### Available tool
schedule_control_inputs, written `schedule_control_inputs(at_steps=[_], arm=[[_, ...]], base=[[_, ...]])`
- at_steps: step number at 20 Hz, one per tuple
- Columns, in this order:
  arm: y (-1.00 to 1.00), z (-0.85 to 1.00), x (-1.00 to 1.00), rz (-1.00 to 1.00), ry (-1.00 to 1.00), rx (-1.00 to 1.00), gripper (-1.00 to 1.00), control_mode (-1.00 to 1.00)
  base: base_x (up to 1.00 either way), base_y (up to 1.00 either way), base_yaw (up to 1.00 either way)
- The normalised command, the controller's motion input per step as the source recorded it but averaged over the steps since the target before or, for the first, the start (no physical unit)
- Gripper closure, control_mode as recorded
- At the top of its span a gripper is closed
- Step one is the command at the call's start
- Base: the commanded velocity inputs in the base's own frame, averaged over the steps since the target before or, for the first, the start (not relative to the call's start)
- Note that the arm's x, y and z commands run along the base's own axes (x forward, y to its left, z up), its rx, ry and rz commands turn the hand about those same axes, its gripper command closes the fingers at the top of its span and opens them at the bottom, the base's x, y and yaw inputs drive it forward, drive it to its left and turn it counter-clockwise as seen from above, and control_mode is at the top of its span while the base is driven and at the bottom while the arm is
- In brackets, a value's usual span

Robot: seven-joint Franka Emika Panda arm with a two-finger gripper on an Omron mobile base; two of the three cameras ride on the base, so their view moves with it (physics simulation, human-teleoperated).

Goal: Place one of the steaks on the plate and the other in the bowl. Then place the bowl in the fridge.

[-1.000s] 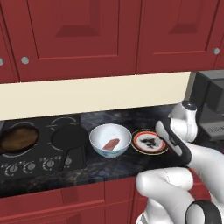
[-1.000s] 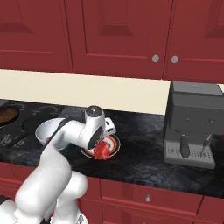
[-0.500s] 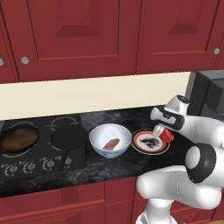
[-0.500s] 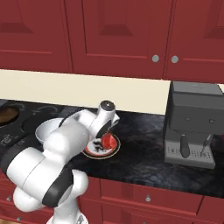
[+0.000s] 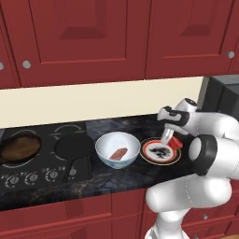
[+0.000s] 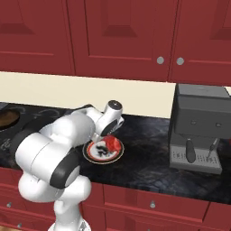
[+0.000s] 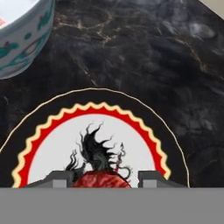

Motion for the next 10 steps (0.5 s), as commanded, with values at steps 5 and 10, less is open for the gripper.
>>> schedule_control_inputs(at_steps=[5, 10], arm=[[0.26, -0.24, 0.0, 0.0, 0.08, 0.0, 1.0, -1.0], [0.26, -0.23, 0.0, 0.0, 0.06, 0.0, 1.0, -1.0]], base=[[0.0, 0.0, 0.0], [0.0, 0.0, 0.0]])
